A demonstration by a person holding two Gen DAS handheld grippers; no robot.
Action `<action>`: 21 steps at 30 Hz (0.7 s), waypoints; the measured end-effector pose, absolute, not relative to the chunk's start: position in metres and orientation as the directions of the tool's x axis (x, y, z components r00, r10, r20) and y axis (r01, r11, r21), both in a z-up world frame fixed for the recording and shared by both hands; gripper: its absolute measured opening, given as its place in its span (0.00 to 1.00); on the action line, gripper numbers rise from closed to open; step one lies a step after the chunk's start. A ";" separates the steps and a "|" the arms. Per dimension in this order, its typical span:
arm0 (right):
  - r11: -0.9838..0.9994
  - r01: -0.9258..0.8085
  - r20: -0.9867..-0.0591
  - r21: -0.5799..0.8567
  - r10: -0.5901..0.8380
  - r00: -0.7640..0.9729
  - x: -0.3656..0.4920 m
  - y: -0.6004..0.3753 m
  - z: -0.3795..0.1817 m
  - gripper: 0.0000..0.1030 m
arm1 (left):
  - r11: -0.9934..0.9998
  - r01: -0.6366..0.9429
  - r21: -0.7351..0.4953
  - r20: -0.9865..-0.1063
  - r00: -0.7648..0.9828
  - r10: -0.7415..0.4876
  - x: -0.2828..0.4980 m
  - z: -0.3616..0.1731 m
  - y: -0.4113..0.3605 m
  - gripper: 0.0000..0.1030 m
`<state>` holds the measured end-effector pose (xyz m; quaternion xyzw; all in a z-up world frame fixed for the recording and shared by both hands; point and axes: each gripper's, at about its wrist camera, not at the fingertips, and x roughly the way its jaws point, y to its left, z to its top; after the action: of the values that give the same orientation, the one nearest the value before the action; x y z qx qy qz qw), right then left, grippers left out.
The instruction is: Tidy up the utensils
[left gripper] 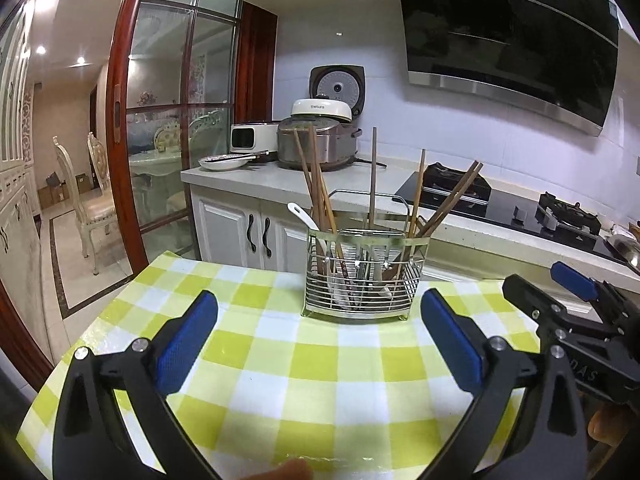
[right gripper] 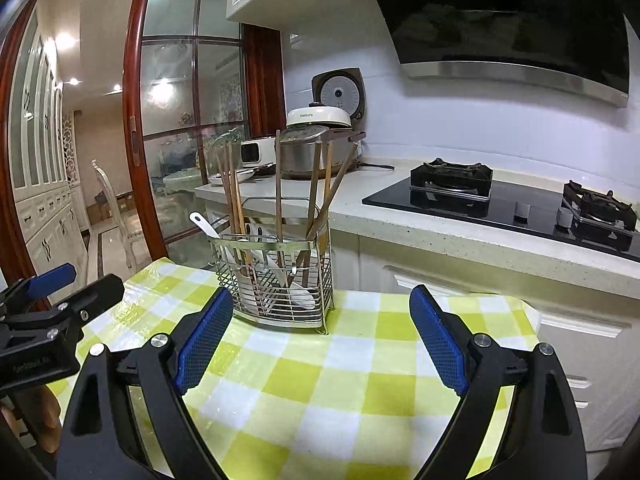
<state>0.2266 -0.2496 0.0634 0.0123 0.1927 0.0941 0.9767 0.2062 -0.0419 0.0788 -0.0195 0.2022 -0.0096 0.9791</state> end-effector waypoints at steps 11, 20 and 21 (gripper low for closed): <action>0.981 -0.183 -0.366 0.060 0.192 0.911 0.225 -0.249 0.064 0.82 | 0.999 0.006 -0.044 -0.393 0.919 -0.023 0.206 0.079 -0.040 0.96; 0.981 -0.183 -0.367 0.060 0.192 0.910 0.225 -0.248 0.065 0.82 | 0.999 0.012 -0.043 -0.394 0.919 -0.028 0.207 0.080 -0.042 0.96; 0.981 -0.183 -0.366 0.060 0.192 0.911 0.225 -0.248 0.065 0.82 | 0.999 0.012 -0.044 -0.393 0.919 -0.028 0.206 0.080 -0.042 0.96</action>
<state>0.2246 -0.2483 0.0651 0.0122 0.1885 0.0959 0.9773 0.2064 -0.0416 0.0802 -0.0201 0.2007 -0.0104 0.9794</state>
